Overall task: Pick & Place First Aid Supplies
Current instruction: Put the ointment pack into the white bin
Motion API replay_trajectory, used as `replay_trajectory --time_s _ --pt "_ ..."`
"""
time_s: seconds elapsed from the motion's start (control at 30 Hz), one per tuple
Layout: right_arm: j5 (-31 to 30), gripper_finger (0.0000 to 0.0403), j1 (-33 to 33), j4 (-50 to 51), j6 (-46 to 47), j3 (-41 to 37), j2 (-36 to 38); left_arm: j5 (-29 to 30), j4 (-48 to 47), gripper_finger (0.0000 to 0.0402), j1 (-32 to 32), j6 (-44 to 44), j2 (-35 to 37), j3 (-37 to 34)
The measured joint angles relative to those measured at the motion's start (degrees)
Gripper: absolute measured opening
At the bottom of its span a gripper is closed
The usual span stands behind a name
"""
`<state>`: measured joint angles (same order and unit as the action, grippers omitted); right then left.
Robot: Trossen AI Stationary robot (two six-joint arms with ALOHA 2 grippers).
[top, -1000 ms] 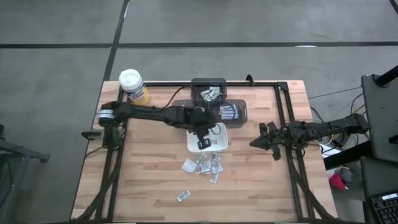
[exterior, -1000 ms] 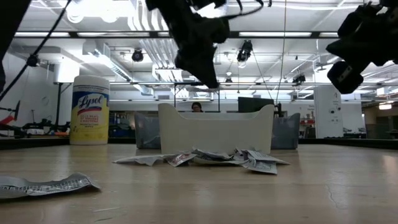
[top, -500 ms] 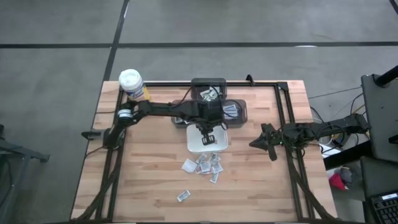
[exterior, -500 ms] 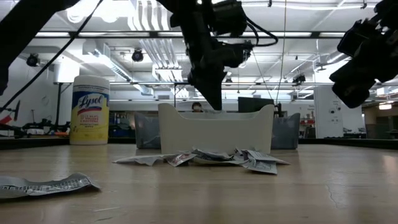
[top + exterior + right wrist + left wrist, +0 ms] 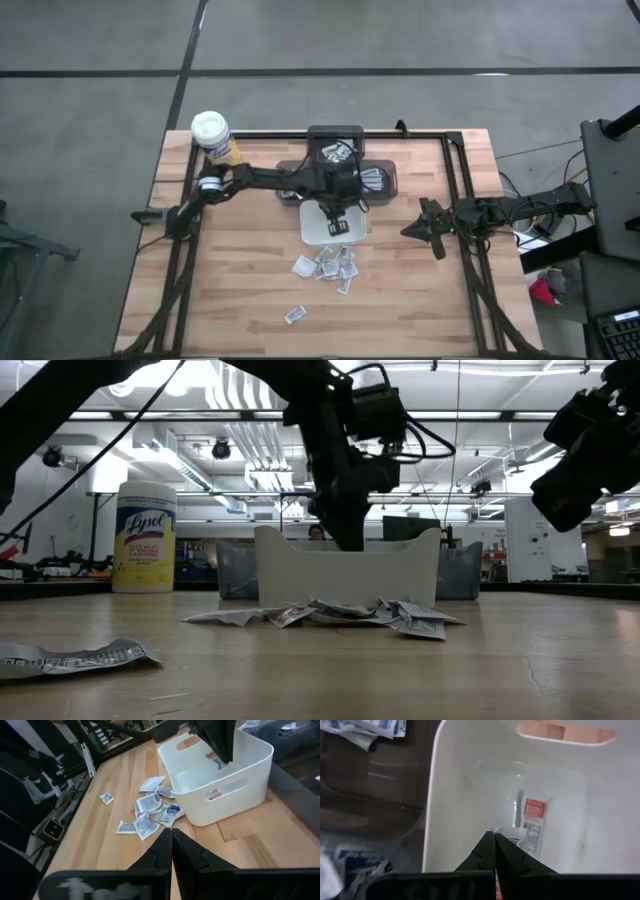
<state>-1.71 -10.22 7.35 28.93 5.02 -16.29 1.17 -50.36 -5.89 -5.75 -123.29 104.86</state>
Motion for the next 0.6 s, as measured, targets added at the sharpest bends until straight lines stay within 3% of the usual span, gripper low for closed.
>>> replay_trajectory --time_s 0.6 --pt "0.1 0.0008 0.0 3.0 0.0 0.0 0.0 0.1 5.2 0.0000 0.9 -1.7 -3.5 -0.1"
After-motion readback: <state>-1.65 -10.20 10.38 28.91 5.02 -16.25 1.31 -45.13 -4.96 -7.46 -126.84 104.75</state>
